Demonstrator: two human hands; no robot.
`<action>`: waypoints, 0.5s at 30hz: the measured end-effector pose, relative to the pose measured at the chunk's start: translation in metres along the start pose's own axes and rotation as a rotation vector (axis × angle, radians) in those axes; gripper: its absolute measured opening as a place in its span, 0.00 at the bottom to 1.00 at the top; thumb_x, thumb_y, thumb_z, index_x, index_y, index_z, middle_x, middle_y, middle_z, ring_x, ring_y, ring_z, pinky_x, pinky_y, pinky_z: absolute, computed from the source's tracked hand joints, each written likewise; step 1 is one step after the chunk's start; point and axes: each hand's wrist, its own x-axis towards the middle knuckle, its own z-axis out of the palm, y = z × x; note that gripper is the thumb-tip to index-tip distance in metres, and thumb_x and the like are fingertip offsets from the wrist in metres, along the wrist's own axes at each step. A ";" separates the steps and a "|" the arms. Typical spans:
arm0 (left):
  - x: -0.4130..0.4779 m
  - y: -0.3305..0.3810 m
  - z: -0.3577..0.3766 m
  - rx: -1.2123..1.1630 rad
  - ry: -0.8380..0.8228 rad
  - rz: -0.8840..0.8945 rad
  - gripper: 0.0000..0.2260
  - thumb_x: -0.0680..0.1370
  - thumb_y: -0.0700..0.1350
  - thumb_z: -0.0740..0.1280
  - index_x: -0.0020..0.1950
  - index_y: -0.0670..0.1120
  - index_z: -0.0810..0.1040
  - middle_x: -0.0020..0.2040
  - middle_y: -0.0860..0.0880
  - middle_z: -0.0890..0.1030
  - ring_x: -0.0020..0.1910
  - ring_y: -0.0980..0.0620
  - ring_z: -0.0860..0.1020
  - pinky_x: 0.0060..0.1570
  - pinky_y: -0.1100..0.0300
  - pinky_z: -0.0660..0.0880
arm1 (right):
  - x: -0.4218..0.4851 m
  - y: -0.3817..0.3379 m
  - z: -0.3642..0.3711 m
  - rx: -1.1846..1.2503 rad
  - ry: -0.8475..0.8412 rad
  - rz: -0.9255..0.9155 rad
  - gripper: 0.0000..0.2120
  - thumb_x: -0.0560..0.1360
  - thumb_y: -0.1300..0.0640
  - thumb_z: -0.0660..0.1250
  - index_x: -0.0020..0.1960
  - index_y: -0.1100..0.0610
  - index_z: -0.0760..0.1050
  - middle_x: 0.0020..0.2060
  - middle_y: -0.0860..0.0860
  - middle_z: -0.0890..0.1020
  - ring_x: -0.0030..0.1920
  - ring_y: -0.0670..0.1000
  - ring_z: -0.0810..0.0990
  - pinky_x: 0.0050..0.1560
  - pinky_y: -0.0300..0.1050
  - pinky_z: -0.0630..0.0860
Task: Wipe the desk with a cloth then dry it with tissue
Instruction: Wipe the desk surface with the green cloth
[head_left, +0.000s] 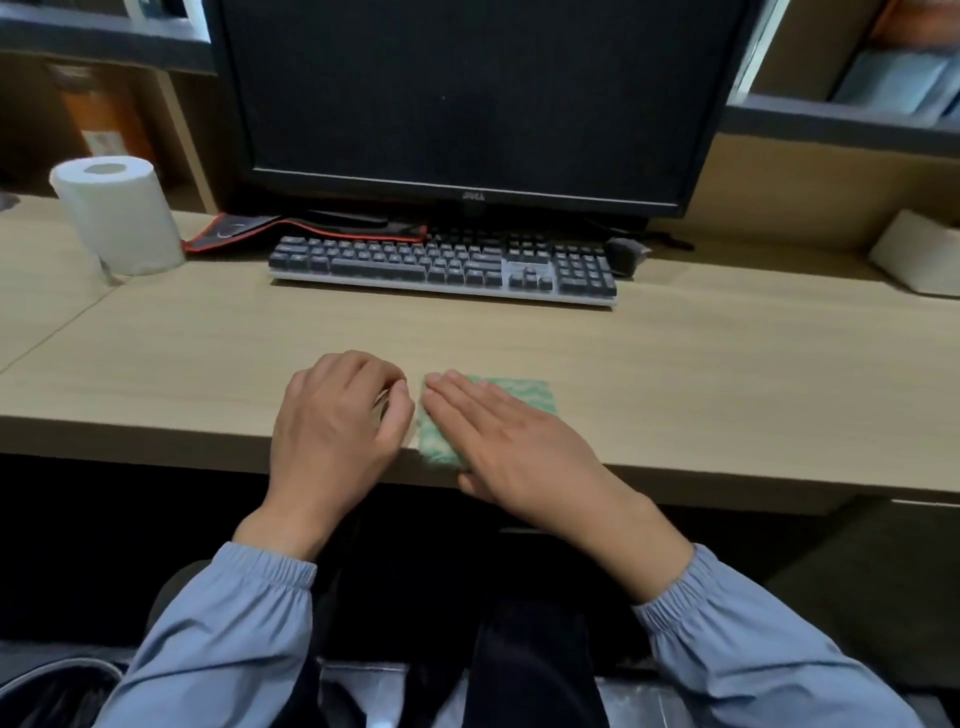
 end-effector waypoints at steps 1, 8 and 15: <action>0.001 0.001 0.000 -0.006 -0.010 0.013 0.06 0.80 0.47 0.66 0.48 0.48 0.81 0.47 0.51 0.81 0.49 0.45 0.78 0.50 0.48 0.71 | -0.013 0.010 -0.002 0.007 -0.010 0.005 0.44 0.71 0.56 0.77 0.81 0.64 0.61 0.81 0.61 0.63 0.81 0.59 0.62 0.80 0.51 0.53; 0.016 0.040 0.015 -0.087 -0.108 0.159 0.05 0.80 0.46 0.67 0.49 0.46 0.80 0.48 0.50 0.80 0.48 0.46 0.77 0.50 0.47 0.71 | -0.114 0.085 -0.026 -0.041 -0.061 0.142 0.46 0.70 0.50 0.79 0.82 0.59 0.62 0.81 0.55 0.63 0.80 0.52 0.62 0.79 0.48 0.58; 0.024 0.089 0.036 -0.163 -0.213 0.321 0.07 0.82 0.49 0.65 0.49 0.48 0.80 0.47 0.52 0.79 0.48 0.47 0.76 0.49 0.49 0.72 | -0.160 0.116 -0.051 0.072 -0.187 0.242 0.38 0.80 0.37 0.59 0.85 0.48 0.52 0.84 0.41 0.52 0.83 0.41 0.48 0.81 0.44 0.52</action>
